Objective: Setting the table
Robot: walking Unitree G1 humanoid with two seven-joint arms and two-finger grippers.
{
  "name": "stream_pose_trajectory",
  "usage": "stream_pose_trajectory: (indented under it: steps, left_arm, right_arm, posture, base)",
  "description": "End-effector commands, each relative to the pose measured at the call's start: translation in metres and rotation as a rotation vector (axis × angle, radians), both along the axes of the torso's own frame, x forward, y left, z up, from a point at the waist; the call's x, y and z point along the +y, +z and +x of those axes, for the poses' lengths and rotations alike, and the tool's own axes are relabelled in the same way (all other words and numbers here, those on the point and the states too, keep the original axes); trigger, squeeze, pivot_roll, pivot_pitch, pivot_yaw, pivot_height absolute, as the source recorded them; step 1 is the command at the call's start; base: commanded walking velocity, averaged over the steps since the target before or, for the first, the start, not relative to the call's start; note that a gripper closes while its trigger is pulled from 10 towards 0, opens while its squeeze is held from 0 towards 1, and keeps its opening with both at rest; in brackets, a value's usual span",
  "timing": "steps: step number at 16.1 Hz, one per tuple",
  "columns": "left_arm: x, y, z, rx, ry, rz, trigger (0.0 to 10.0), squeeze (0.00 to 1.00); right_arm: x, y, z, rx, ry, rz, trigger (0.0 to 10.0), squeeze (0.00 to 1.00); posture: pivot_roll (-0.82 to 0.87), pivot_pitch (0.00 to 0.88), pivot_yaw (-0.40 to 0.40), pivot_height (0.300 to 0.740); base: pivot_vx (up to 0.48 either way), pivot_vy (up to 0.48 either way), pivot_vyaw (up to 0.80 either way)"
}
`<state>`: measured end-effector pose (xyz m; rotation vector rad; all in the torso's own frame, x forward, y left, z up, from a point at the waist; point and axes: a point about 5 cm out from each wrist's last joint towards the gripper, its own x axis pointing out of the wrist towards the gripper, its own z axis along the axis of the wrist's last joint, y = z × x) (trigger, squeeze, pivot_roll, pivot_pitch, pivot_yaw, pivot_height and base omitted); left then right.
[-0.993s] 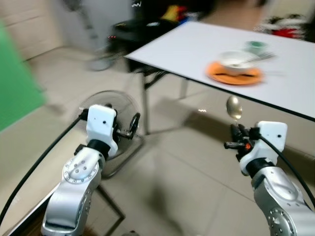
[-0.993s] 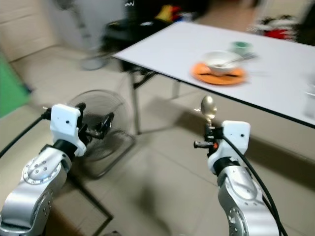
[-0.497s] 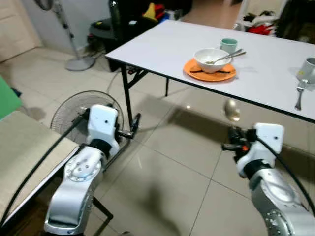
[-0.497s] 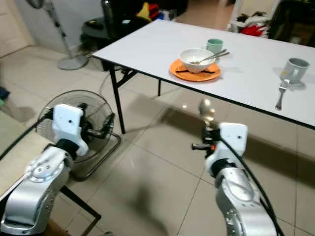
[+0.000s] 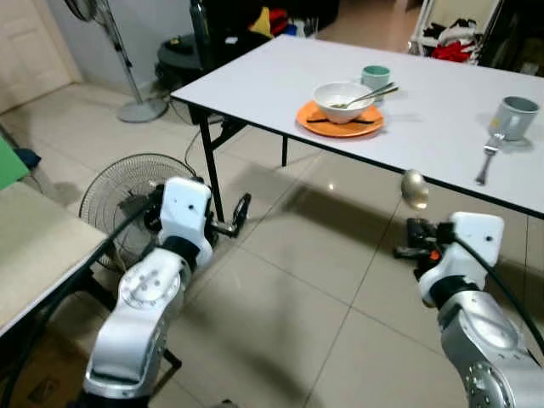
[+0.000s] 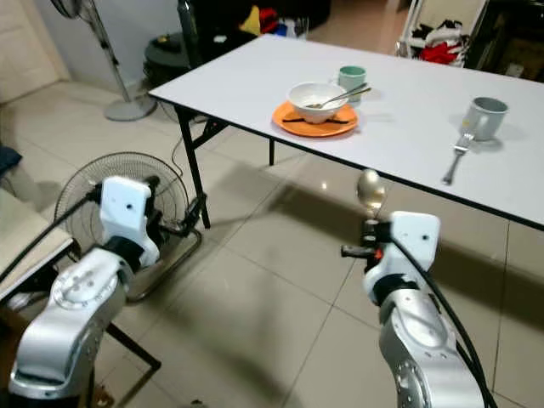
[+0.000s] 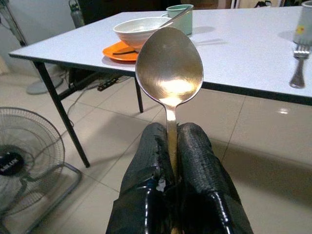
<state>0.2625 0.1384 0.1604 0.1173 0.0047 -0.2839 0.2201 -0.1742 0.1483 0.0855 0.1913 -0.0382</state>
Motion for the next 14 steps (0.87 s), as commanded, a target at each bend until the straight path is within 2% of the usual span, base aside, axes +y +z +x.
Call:
stream_pose_trajectory:
  steps: [1, 4, 14]
  left_arm:
    - [0.006, 0.001, 0.002, -0.002, 0.012, 0.003, 10.0, 0.00]
    - [0.003, 0.002, 0.000, -0.006, -0.020, -0.026, 10.0, 0.00]
    - [-0.004, -0.002, 0.000, 0.007, -0.050, -0.055, 10.0, 0.00]
  right_arm:
    - [0.005, 0.006, 0.001, -0.017, 0.012, 0.011, 10.0, 0.00]
    - [0.003, 0.007, 0.002, -0.015, -0.002, 0.005, 10.0, 0.00]
    - [-0.013, 0.013, -0.002, 0.005, -0.062, -0.067, 10.0, 0.00]
  posture:
    - [0.06, 0.000, 0.062, 0.740]
    - [0.05, 0.000, 0.068, 0.740]
    - [0.02, 0.000, 0.068, 0.740]
  base:
    - [0.000, 0.000, -0.80]
    - [0.000, 0.000, -0.80]
    - [0.291, 0.000, -0.80]
